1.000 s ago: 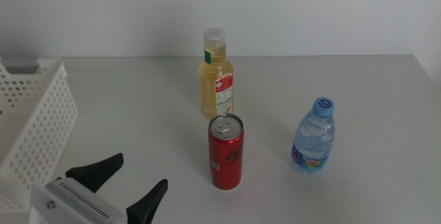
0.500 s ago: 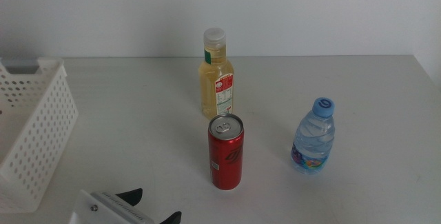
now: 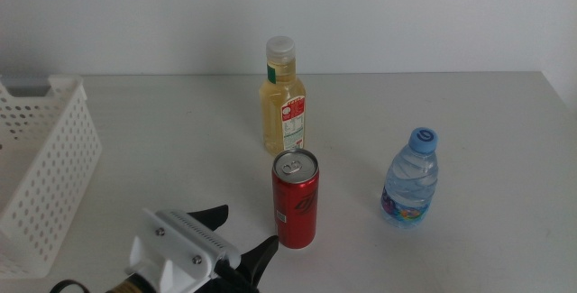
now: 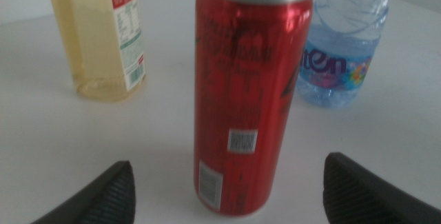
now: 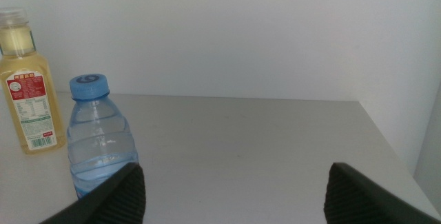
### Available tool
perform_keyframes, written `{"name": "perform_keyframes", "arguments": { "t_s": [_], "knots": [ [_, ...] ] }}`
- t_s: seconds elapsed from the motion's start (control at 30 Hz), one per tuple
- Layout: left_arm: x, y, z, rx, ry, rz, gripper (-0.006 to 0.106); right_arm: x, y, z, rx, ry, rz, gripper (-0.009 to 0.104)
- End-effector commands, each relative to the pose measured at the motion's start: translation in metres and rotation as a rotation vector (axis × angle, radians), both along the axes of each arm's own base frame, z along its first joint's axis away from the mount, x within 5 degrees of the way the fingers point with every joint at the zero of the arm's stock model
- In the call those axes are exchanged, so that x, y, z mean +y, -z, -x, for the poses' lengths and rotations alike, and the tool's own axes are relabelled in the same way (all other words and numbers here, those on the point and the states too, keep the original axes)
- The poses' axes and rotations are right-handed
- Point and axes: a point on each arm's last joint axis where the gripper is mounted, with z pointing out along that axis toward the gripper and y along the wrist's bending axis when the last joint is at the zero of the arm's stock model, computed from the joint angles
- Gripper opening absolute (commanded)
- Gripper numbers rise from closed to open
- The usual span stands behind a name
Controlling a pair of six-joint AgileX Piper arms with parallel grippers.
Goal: Use arms to grab the bottles and put them into the dustbin to the left of the table.
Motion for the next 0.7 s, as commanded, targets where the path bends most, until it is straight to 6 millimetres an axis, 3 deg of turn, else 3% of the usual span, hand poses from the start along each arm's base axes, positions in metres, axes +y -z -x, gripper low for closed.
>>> {"name": "perform_keyframes", "arguments": {
  "t_s": [0.0,0.67],
  "knots": [
    [-0.011,-0.015,-0.010,-0.079,0.011,0.073,0.093,-0.001,-0.011,0.002,-0.107,0.011,0.007,0.066],
    [-0.062,-0.009,-0.063,-0.114,0.063,0.095,0.093,-0.001,-0.011,0.002,-0.107,0.011,0.007,0.066]
  ]
}}
